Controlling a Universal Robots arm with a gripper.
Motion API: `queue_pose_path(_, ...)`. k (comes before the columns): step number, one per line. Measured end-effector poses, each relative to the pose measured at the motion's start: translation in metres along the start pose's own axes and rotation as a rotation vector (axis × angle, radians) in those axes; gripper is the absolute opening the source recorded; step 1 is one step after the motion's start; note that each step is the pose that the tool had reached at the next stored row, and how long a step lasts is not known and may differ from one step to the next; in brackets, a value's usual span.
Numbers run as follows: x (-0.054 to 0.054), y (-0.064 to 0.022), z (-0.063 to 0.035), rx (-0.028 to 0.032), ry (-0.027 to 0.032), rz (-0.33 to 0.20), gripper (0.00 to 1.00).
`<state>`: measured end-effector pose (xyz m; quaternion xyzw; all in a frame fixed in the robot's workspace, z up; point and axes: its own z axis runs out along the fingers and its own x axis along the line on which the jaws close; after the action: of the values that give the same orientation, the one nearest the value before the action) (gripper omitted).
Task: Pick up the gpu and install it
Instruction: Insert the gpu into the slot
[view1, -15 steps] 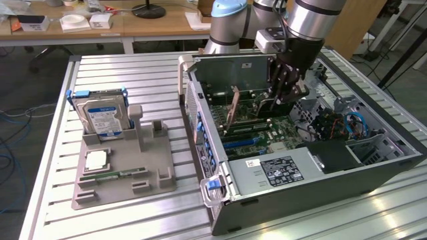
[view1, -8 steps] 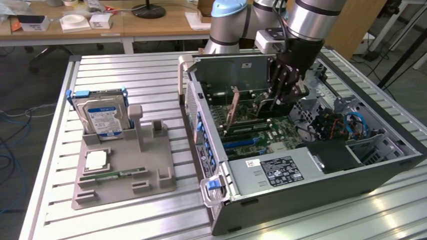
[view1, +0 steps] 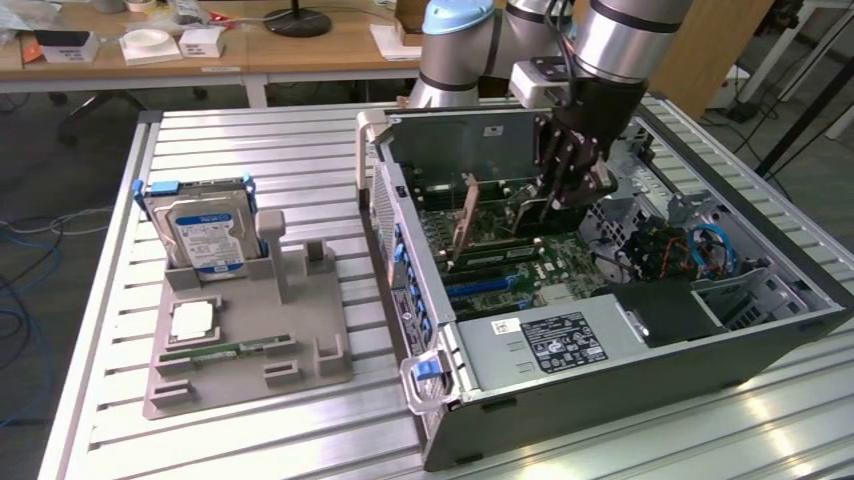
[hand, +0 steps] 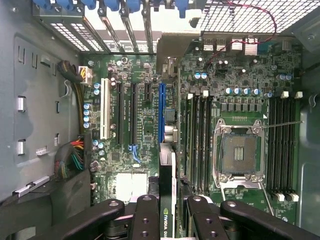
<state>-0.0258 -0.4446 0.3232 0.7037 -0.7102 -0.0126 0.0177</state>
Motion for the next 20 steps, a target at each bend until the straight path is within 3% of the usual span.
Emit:
queue_pose_path(7,0.0,0.0038,0.007,0.0084,0.0016,0.001,0.26)
queue_pose_path(13,0.0,0.0039,0.013,0.0092,0.008,0.001,0.26)
queue_pose_path(20,0.0,0.004,0.0174,0.0103,0.0114,0.001,0.26)
